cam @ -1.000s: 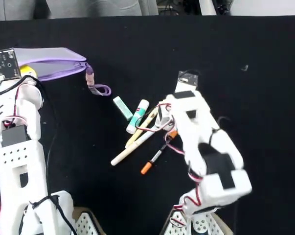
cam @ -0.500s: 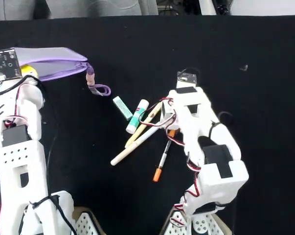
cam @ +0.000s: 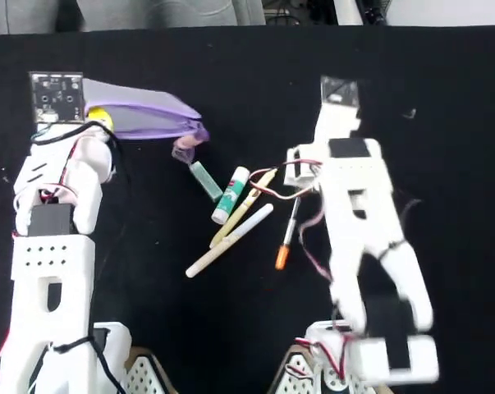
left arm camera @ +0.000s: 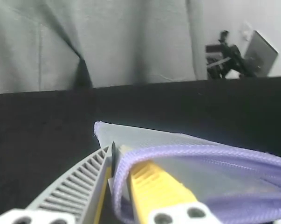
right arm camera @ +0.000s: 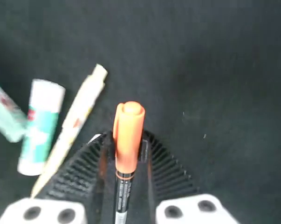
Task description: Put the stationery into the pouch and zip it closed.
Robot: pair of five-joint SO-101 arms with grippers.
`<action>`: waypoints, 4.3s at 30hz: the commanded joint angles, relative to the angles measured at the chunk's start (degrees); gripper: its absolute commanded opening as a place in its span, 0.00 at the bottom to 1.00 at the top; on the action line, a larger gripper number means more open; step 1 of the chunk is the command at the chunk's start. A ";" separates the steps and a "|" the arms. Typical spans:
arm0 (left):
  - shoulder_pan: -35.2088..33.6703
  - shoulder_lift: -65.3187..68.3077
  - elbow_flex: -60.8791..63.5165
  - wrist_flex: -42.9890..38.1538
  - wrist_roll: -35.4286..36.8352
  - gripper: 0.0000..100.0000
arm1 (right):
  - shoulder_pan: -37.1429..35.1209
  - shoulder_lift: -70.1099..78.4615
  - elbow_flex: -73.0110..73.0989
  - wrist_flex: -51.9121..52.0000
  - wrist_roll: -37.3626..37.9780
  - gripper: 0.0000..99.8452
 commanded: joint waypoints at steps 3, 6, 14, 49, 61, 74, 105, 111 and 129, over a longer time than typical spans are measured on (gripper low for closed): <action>1.71 -1.32 -5.85 5.27 0.88 0.03 | -1.05 -15.78 -2.77 -4.04 4.13 0.01; 1.71 -1.32 -5.85 7.47 0.88 0.03 | -4.22 -20.62 -2.59 -6.86 5.36 0.01; 1.71 -1.41 -4.62 8.62 0.88 0.03 | -13.63 -27.38 -2.59 -13.89 5.36 0.01; 1.71 -2.02 0.84 3.16 0.88 0.03 | -29.80 -42.77 29.58 -72.70 6.68 0.01; 1.63 -2.02 0.92 3.16 0.88 0.03 | -29.98 -23.96 30.46 -87.91 9.85 0.01; 1.36 -2.02 0.92 2.99 0.88 0.03 | -31.91 -18.59 37.67 -92.31 20.57 0.13; -2.51 -1.41 1.19 3.16 0.88 0.03 | -21.27 -56.31 30.02 -27.08 10.11 0.29; -4.88 -1.41 1.19 2.81 0.88 0.03 | -12.75 -56.31 40.04 -32.09 -4.66 0.21; -6.29 -1.41 1.01 2.73 0.88 0.03 | -17.14 -31.96 35.30 -38.59 -13.45 0.21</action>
